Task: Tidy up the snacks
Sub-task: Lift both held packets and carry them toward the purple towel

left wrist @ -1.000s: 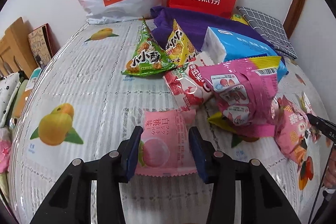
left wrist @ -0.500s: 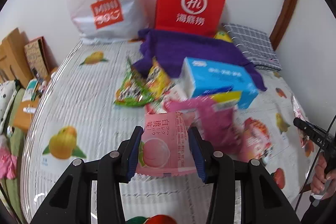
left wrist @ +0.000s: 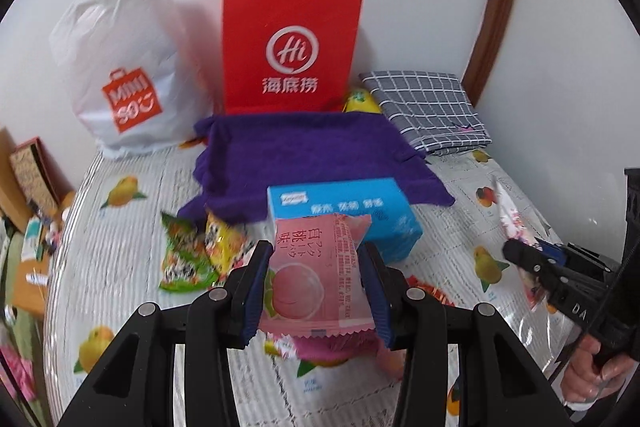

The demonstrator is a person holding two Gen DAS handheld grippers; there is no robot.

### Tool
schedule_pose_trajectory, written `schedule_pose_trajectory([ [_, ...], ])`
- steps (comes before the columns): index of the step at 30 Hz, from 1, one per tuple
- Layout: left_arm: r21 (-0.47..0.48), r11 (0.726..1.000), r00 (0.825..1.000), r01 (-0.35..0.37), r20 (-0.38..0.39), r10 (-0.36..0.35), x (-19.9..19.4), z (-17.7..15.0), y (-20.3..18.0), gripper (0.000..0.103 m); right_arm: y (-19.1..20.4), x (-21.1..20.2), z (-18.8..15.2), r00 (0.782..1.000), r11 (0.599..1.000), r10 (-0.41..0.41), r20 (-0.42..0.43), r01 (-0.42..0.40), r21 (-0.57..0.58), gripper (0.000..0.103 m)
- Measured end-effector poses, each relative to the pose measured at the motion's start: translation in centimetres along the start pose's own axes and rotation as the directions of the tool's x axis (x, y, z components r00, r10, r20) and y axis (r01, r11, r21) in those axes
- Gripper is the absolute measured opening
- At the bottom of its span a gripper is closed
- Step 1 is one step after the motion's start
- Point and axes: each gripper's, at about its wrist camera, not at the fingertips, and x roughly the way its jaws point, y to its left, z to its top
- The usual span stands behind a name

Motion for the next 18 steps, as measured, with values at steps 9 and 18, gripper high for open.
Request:
schedule_pose_trajectory([
  [9, 0.003, 1.0, 1.0, 0.011, -0.002, -0.011, 0.6, 1.2, 0.0, 0.043, 1.7, 1.0, 1.4, 0.999, 0.999, 0.049, 0.001, -0.049, -0.02, 0.022],
  [18, -0.035, 0.997, 0.997, 0.071, 0.011, -0.071, 0.5, 3.2, 1.3, 0.042, 1.6, 1.7, 3.9, 1.0, 1.0, 0.015, 0.027, -0.014, -0.017, 0.022],
])
